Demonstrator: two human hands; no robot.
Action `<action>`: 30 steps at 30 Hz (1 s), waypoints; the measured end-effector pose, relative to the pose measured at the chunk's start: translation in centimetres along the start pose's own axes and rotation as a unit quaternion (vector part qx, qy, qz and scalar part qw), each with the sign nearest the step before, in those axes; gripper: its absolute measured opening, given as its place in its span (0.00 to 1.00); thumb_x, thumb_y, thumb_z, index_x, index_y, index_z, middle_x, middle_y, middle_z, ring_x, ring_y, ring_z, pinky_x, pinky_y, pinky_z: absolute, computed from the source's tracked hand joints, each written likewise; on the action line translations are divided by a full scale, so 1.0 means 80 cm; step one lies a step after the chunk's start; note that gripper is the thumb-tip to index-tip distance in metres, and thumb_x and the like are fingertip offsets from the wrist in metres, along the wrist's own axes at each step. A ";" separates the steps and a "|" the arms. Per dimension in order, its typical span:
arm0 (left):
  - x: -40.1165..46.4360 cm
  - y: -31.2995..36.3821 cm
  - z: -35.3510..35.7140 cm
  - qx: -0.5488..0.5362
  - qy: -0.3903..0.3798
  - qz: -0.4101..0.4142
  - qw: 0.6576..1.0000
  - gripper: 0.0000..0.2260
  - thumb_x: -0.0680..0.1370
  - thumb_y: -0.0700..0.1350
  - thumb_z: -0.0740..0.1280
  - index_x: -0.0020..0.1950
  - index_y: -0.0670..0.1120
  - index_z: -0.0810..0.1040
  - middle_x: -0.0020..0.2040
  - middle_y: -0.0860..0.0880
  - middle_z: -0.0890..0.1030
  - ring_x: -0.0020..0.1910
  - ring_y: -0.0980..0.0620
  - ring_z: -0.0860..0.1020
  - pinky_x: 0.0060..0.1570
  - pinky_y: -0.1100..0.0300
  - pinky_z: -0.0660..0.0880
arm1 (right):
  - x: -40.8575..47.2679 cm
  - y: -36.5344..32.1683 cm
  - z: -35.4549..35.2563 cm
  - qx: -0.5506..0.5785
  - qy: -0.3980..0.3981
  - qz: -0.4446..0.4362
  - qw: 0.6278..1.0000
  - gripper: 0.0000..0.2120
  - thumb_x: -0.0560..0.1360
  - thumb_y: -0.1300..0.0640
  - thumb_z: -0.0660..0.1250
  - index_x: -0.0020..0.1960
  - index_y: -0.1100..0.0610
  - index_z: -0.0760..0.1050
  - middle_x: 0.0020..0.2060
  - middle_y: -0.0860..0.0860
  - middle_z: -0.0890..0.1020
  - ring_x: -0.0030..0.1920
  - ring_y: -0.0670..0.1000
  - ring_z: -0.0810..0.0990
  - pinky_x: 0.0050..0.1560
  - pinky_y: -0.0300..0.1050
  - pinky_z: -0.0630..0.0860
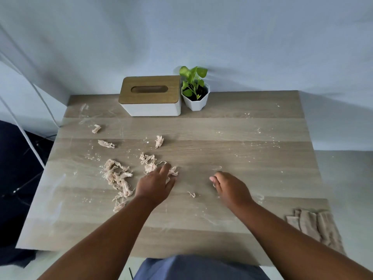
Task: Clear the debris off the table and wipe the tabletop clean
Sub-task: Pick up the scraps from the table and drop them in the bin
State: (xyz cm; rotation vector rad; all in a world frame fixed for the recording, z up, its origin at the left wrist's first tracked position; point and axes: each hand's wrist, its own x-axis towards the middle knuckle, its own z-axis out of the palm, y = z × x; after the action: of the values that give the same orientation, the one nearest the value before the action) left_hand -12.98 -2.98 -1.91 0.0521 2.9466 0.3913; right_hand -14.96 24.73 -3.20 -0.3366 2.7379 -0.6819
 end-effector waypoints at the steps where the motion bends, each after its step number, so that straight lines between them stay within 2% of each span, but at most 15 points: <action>1: 0.004 -0.001 0.000 -0.001 -0.007 0.006 1.000 0.19 0.81 0.58 0.65 0.69 0.52 0.71 0.61 0.50 0.82 0.54 0.44 0.85 0.43 0.50 0.80 | -0.005 -0.006 0.006 0.000 -0.002 0.007 1.000 0.14 0.86 0.48 0.58 0.53 0.56 0.77 0.46 0.53 0.82 0.47 0.58 0.82 0.43 0.50 0.74; 5: 0.013 -0.003 0.006 0.011 -0.053 0.027 0.998 0.15 0.84 0.57 0.61 0.67 0.52 0.73 0.62 0.50 0.80 0.56 0.43 0.83 0.46 0.51 0.78 | -0.022 -0.034 0.027 -0.032 -0.016 0.029 0.999 0.11 0.86 0.48 0.55 0.58 0.51 0.75 0.51 0.50 0.82 0.50 0.57 0.83 0.44 0.50 0.76; 8: 0.013 -0.004 0.009 0.003 -0.058 0.041 0.997 0.13 0.85 0.55 0.59 0.62 0.49 0.76 0.57 0.48 0.81 0.55 0.41 0.83 0.47 0.49 0.77 | -0.032 -0.049 0.036 -0.040 -0.023 0.055 0.997 0.12 0.83 0.42 0.55 0.52 0.49 0.70 0.46 0.49 0.80 0.47 0.56 0.83 0.43 0.50 0.75; 11: 0.009 -0.005 0.008 0.003 -0.036 0.074 0.997 0.12 0.85 0.52 0.60 0.58 0.45 0.77 0.52 0.46 0.82 0.51 0.39 0.83 0.42 0.48 0.78 | -0.036 -0.063 0.044 -0.035 -0.040 0.064 0.997 0.18 0.78 0.33 0.58 0.49 0.47 0.67 0.43 0.46 0.78 0.43 0.51 0.81 0.42 0.48 0.77; 13: 0.005 -0.008 0.005 -0.019 -0.022 0.098 0.995 0.09 0.83 0.48 0.63 0.54 0.42 0.77 0.47 0.43 0.82 0.45 0.37 0.84 0.37 0.48 0.78 | -0.035 -0.072 0.050 -0.033 -0.043 0.075 0.996 0.19 0.76 0.31 0.60 0.50 0.47 0.68 0.45 0.45 0.79 0.44 0.50 0.81 0.44 0.49 0.78; 16: 0.001 -0.016 -0.002 -0.035 -0.041 0.117 0.992 0.08 0.80 0.47 0.64 0.53 0.43 0.75 0.45 0.43 0.80 0.42 0.37 0.82 0.35 0.51 0.75 | -0.033 -0.086 0.058 -0.044 -0.033 0.086 0.995 0.18 0.79 0.35 0.61 0.56 0.50 0.70 0.49 0.47 0.81 0.48 0.53 0.83 0.46 0.50 0.79; 19: -0.002 -0.028 -0.005 -0.036 -0.063 0.132 0.989 0.08 0.79 0.47 0.64 0.52 0.43 0.73 0.46 0.43 0.79 0.42 0.37 0.81 0.35 0.53 0.69 | -0.033 -0.095 0.067 -0.088 -0.036 0.076 0.993 0.14 0.85 0.44 0.56 0.60 0.53 0.71 0.52 0.50 0.82 0.49 0.56 0.85 0.43 0.49 0.78; 20: -0.002 -0.031 -0.006 -0.044 -0.065 0.133 0.988 0.07 0.78 0.45 0.65 0.53 0.43 0.73 0.46 0.43 0.79 0.42 0.36 0.80 0.35 0.53 0.67 | -0.033 -0.099 0.066 -0.104 -0.029 0.070 0.992 0.13 0.86 0.47 0.55 0.60 0.54 0.72 0.52 0.50 0.82 0.48 0.56 0.85 0.42 0.49 0.78; 23: -0.007 -0.041 -0.008 -0.077 -0.063 0.131 0.986 0.10 0.76 0.41 0.66 0.56 0.41 0.74 0.47 0.41 0.81 0.42 0.34 0.81 0.36 0.52 0.69 | -0.033 -0.101 0.066 -0.152 -0.007 0.043 0.987 0.05 0.83 0.55 0.63 0.56 0.56 0.75 0.46 0.52 0.83 0.40 0.53 0.86 0.32 0.45 0.77; 24: -0.009 -0.044 -0.010 -0.086 -0.059 0.133 0.986 0.11 0.76 0.40 0.67 0.58 0.41 0.74 0.48 0.41 0.82 0.42 0.33 0.81 0.37 0.51 0.71 | -0.032 -0.103 0.065 -0.162 -0.021 0.047 0.985 0.06 0.84 0.56 0.61 0.57 0.57 0.74 0.47 0.52 0.83 0.42 0.54 0.86 0.33 0.45 0.75; 26: -0.009 -0.049 -0.011 -0.096 -0.042 0.133 0.985 0.14 0.76 0.39 0.67 0.61 0.40 0.74 0.51 0.40 0.83 0.43 0.32 0.81 0.39 0.50 0.73 | -0.032 -0.102 0.068 -0.139 -0.045 0.069 0.987 0.09 0.86 0.57 0.54 0.60 0.57 0.71 0.52 0.52 0.82 0.47 0.56 0.86 0.37 0.46 0.71; 28: -0.005 -0.053 -0.014 -0.104 -0.030 0.127 0.986 0.14 0.77 0.39 0.67 0.63 0.41 0.75 0.54 0.40 0.83 0.46 0.32 0.81 0.40 0.50 0.72 | -0.031 -0.103 0.067 -0.091 -0.021 0.112 0.989 0.09 0.87 0.55 0.52 0.59 0.57 0.70 0.52 0.53 0.81 0.48 0.58 0.85 0.40 0.47 0.71; 30: 0.000 -0.054 -0.019 -0.126 -0.026 0.118 0.985 0.10 0.79 0.41 0.67 0.60 0.43 0.76 0.53 0.41 0.83 0.48 0.34 0.81 0.40 0.52 0.69 | -0.032 -0.104 0.062 -0.029 0.012 0.152 0.988 0.10 0.86 0.52 0.53 0.57 0.57 0.69 0.50 0.55 0.81 0.48 0.60 0.84 0.43 0.49 0.73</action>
State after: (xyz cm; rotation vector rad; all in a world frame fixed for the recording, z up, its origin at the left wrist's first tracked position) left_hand -13.30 -7.56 -1.62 0.3750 2.8217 0.7800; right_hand -9.65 16.26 -2.75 0.0791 2.7508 -0.5277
